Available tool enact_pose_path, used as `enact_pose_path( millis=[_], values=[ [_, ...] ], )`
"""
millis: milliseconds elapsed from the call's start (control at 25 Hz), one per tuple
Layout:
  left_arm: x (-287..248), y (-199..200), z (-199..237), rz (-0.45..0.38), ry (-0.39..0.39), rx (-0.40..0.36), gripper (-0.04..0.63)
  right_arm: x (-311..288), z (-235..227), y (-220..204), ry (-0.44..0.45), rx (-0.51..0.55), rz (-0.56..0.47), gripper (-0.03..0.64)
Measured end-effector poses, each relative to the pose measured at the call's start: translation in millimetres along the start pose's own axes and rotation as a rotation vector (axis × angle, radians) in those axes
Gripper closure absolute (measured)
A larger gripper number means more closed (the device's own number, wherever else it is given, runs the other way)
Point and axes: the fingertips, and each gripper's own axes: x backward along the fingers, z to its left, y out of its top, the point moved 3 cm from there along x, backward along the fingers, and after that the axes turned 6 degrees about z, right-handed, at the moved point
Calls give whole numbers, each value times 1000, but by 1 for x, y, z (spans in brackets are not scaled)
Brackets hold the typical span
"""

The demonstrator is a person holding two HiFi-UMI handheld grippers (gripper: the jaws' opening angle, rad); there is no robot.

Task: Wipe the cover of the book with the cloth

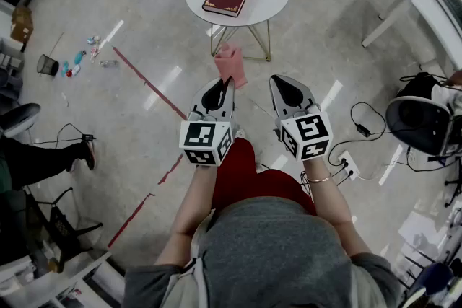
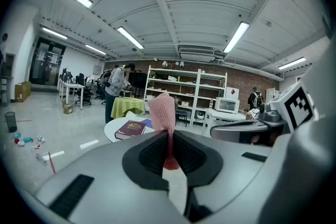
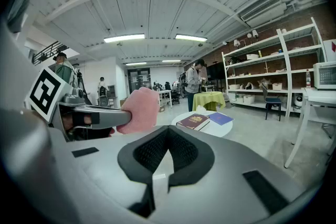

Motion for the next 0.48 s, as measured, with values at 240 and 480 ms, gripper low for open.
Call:
enact_pose_path(
  millis=[240,480],
  values=[
    [-12,1,22,10,1,0,563,-24,2,5,7,-1,10,589],
    [-31,7,51,19,1,15,563,-61,-2,14,28,-29,28,588]
  ],
)
